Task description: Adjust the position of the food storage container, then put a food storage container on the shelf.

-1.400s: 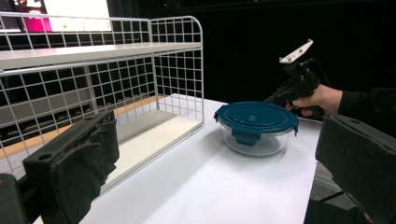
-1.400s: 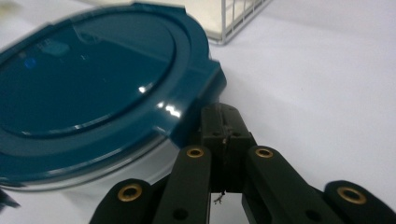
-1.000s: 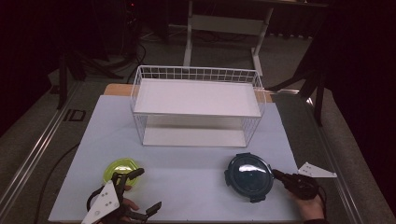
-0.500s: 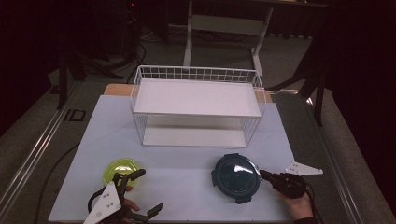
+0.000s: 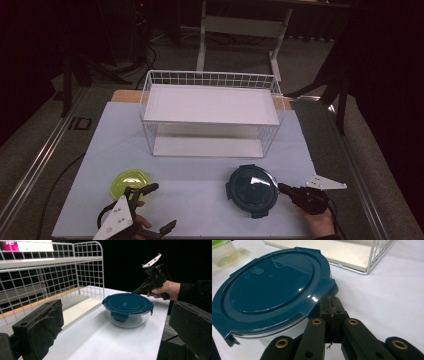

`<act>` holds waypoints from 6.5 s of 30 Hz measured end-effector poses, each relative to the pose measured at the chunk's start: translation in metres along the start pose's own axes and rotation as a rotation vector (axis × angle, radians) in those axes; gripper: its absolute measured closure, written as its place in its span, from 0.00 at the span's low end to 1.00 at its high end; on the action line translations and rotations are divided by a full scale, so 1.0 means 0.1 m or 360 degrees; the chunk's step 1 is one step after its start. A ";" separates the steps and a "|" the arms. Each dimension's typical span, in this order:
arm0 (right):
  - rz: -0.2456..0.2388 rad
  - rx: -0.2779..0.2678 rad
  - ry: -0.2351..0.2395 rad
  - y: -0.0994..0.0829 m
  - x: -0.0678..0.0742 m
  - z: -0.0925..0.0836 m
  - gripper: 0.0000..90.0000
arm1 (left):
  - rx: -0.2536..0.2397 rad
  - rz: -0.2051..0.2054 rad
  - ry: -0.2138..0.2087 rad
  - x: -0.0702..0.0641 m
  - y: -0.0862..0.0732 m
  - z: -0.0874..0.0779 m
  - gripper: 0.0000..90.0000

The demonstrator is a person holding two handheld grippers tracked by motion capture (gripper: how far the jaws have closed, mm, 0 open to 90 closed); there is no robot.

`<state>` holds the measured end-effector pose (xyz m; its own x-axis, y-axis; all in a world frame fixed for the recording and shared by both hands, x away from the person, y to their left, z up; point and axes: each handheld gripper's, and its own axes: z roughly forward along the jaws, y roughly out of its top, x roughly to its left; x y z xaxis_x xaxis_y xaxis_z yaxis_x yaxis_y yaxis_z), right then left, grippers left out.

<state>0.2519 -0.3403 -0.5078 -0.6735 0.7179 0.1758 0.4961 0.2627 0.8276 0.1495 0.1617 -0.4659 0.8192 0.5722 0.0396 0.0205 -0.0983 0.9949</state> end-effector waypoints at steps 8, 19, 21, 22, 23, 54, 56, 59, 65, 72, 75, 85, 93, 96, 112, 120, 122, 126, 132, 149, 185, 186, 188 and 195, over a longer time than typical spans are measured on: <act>-0.0012 0.0044 0.0025 0.03 0.08 0.09 1.00 | -0.0001 -0.0043 -0.0009 0.01 0.00 0.01 0.00; -0.0041 0.0081 0.0116 0.13 0.23 0.29 1.00 | 0.0017 -0.0038 -0.0016 0.01 0.00 0.03 0.00; -0.0056 0.0088 0.0116 0.15 0.26 0.31 1.00 | 0.0015 -0.0042 -0.0016 0.01 0.00 0.03 0.00; -0.0052 0.0087 0.0120 0.15 0.27 0.32 1.00 | 0.0021 -0.0040 -0.0015 0.01 0.00 0.04 0.00; -0.0053 0.0089 0.0133 0.16 0.28 0.34 1.00 | 0.0018 -0.0041 -0.0017 0.01 0.00 0.04 0.00; -0.0225 -0.0062 0.0137 0.51 0.61 0.27 0.98 | 0.0145 -0.0114 -0.0082 -0.02 0.15 0.18 0.00; -0.0237 -0.0094 0.0137 0.53 0.65 0.24 0.89 | 0.0158 -0.0125 -0.0095 -0.03 0.17 0.20 0.00; -0.0253 -0.0137 0.0143 0.55 0.69 0.20 0.74 | 0.0180 -0.0166 -0.0116 -0.01 0.22 0.23 0.00; -0.0234 -0.0217 0.0154 0.61 0.74 0.14 0.34 | 0.0201 -0.0196 -0.0144 0.04 0.37 0.33 0.00; -0.0294 -0.0278 0.0056 0.65 0.79 0.08 0.15 | 0.0242 -0.0287 -0.0178 0.12 0.40 0.55 0.00; -0.0300 -0.0305 0.0065 0.67 0.81 0.05 0.17 | 0.0279 -0.0334 -0.0185 0.15 0.36 0.68 0.00; -0.0322 -0.0280 0.0045 0.67 0.80 0.03 0.22 | 0.0390 -0.0495 -0.0142 0.24 0.24 0.92 0.00; -0.0248 -0.0262 0.0081 0.69 0.75 0.00 0.16 | 0.0497 -0.0634 -0.0161 0.30 0.16 1.11 0.00; -0.0217 -0.0248 0.0097 0.68 0.76 0.01 0.13 | 0.0548 -0.0785 -0.0158 0.38 0.10 1.20 0.00; -0.0079 -0.0163 0.0113 0.63 0.74 0.11 0.12 | 0.0849 -0.1196 -0.0185 0.52 -0.18 1.37 0.02; -0.0057 -0.0098 0.0125 0.58 0.75 0.16 0.14 | 0.0954 -0.1410 -0.0151 0.56 -0.28 1.34 0.17; -0.0048 -0.0086 0.0135 0.57 0.75 0.18 0.14 | 0.0960 -0.1467 -0.0136 0.58 -0.31 1.32 0.22; -0.0025 -0.0068 0.0141 0.57 0.73 0.20 0.15 | 0.0958 -0.1535 -0.0135 0.61 -0.37 1.31 0.33; -0.0016 -0.0049 0.0146 0.57 0.74 0.20 0.16 | 0.0964 -0.1624 -0.0174 0.60 -0.41 1.31 0.49; 0.0026 0.0014 0.0151 0.54 0.72 0.26 0.21 | 0.1008 -0.1735 -0.0222 0.67 -0.43 1.32 0.58; 0.0764 0.0351 0.0508 0.31 0.36 0.50 0.56 | 0.0979 -0.1340 -0.0297 0.51 -0.28 1.30 0.60; 0.0795 0.0357 0.0528 0.30 0.35 0.51 0.57 | 0.0977 -0.1344 -0.0295 0.51 -0.29 1.29 0.60; 0.0839 0.0360 0.0560 0.28 0.34 0.51 0.58 | 0.0969 -0.1341 -0.0298 0.51 -0.29 1.29 0.60; 0.0852 0.0388 0.0564 0.30 0.35 0.51 0.59 | 0.0963 -0.1362 -0.0291 0.51 -0.30 1.28 0.60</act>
<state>0.2707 -0.2742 -0.5042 -0.4192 0.5460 0.7253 0.8918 0.0978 0.4418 0.2638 0.0895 -0.5055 0.4697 0.5166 -0.7159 0.8709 -0.1384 0.4715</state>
